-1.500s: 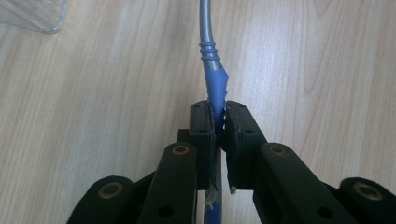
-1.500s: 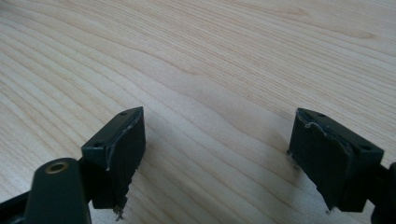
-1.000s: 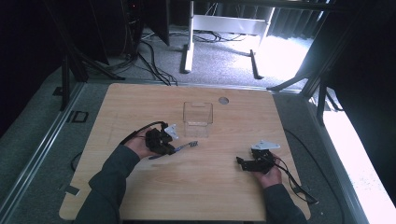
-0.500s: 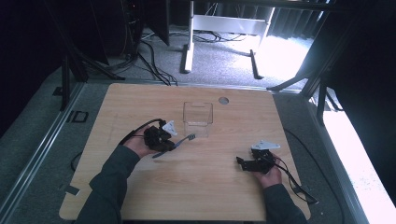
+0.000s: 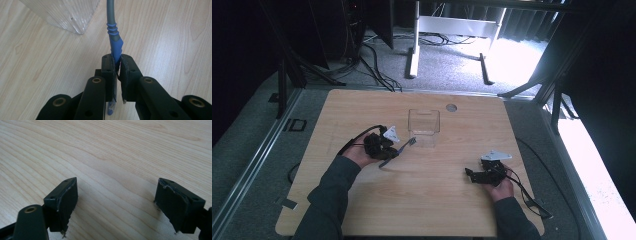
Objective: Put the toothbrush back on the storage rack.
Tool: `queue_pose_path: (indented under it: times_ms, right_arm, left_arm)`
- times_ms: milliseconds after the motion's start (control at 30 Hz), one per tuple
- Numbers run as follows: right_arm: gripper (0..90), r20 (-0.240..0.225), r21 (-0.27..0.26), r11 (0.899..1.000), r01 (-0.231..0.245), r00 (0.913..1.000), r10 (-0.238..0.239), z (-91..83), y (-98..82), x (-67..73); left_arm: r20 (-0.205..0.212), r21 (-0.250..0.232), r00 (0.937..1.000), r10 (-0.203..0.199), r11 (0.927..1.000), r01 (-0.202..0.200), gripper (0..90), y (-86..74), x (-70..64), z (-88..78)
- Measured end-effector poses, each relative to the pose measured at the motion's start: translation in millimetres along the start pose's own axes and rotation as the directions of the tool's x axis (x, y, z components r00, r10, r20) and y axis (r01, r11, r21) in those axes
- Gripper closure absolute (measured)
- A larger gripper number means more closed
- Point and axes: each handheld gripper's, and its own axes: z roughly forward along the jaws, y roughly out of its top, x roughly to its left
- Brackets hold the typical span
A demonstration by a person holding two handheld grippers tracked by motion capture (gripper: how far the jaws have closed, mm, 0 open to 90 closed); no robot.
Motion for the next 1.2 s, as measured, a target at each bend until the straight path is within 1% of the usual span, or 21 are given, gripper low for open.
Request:
queue_pose_path:
  times_ms: [200, 333, 367, 667, 700, 867, 1200]
  right_arm:
    - [18.1, 0.000, 0.000, 1.000, -0.001, 1.0000, 0.001, 0.0, 0.0, 0.0]
    - [18.2, 0.000, 0.000, 1.000, -0.001, 1.0000, 0.001, 0.0, 0.0, 0.1]
    - [18.2, 0.000, 0.000, 1.000, 0.000, 1.0000, 0.000, 0.0, 0.0, 0.0]
    - [18.1, 0.000, -0.002, 1.000, 0.003, 1.0000, -0.003, 0.1, 0.0, -0.2]
    - [18.2, 0.000, -0.002, 1.000, 0.004, 1.0000, -0.004, 0.1, 0.0, -0.3]
    - [18.2, 0.000, -0.001, 1.000, 0.002, 1.0000, -0.002, 0.0, 0.0, -0.2]
    - [18.2, 0.000, -0.001, 1.000, 0.005, 1.0000, -0.005, 0.0, 0.0, -0.3]
  left_arm:
    - [-0.021, -0.010, 0.9996, -0.021, 0.9997, 0.021, 82.2, -2.2, 2.8, -6.4]
    - [-0.034, -0.016, 0.9990, -0.028, 0.9995, 0.028, 82.1, -3.7, 4.8, -11.3]
    - [-0.037, -0.022, 0.9987, -0.036, 0.9991, 0.035, 82.1, -4.1, 4.8, -12.2]
    - [-0.074, -0.052, 0.9957, -0.057, 0.9972, 0.053, 82.2, -4.8, 6.8, -19.6]
    - [-0.077, -0.052, 0.9956, -0.054, 0.9974, 0.050, 82.1, -4.7, 7.2, -20.4]
    - [-0.085, -0.069, 0.9940, -0.069, 0.9956, 0.064, 82.2, -4.4, 8.2, -22.5]
    - [-0.109, -0.093, 0.9908, -0.080, 0.9932, 0.070, 82.2, -1.2, 11.4, -27.7]
